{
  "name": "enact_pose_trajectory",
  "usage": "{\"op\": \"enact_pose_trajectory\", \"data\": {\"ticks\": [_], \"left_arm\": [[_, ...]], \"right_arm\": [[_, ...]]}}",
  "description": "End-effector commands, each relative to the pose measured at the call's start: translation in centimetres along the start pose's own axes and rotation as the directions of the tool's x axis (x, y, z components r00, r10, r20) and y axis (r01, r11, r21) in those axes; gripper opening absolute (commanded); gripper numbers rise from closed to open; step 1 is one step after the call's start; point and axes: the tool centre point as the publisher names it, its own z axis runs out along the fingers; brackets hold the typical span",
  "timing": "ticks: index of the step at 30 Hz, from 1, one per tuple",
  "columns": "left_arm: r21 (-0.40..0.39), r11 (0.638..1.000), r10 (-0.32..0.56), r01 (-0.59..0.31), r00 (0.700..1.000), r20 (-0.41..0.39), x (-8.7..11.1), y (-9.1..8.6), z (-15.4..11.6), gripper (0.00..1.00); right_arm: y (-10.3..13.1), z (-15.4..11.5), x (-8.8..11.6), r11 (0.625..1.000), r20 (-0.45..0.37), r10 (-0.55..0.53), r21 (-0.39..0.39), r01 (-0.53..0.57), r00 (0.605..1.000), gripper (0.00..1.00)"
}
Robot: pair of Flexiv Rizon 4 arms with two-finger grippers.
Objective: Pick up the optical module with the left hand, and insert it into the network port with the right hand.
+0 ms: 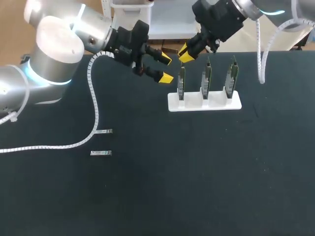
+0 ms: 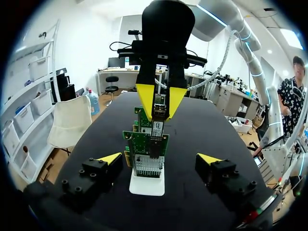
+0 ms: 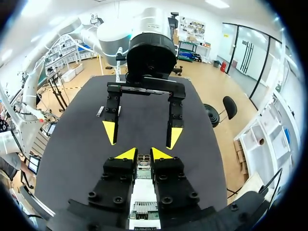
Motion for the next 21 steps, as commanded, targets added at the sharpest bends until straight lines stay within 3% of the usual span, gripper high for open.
{"op": "enact_pose_trajectory", "data": {"ticks": [1,2,3,4,14,21], "left_arm": [[0.0,1.0,-0.003,0.003,1.0,-0.005,-0.1,0.0,0.0,1.0],[0.0,1.0,-0.003,0.003,1.0,-0.005,-0.1,0.0,0.0,1.0],[0.0,1.0,-0.003,0.003,1.0,-0.005,-0.1,0.0,0.0,1.0],[0.0,1.0,-0.003,0.003,1.0,-0.005,-0.1,0.0,0.0,1.0],[0.0,1.0,-0.003,0.003,1.0,-0.005,-0.1,0.0,0.0,1.0],[0.0,1.0,-0.003,0.003,1.0,-0.005,-0.1,0.0,0.0,1.0]], "right_arm": [[0.3,-0.1,0.1,1.0,0.001,0.004,0.009,-0.004,1.0,0.0],[0.3,-0.1,0.1,1.0,0.005,0.006,0.007,-0.006,1.0,0.26],[0.4,-0.2,0.1,1.0,0.011,0.002,0.0,-0.002,1.0,0.85],[0.4,-0.2,0.1,1.0,0.011,0.001,0.001,-0.001,1.0,1.0],[0.7,-1.3,-0.1,1.0,0.046,0.015,0.005,-0.015,0.999,1.0],[1.0,-3.3,0.5,0.996,0.109,0.084,-0.043,-0.08,0.99,1.0]]}}
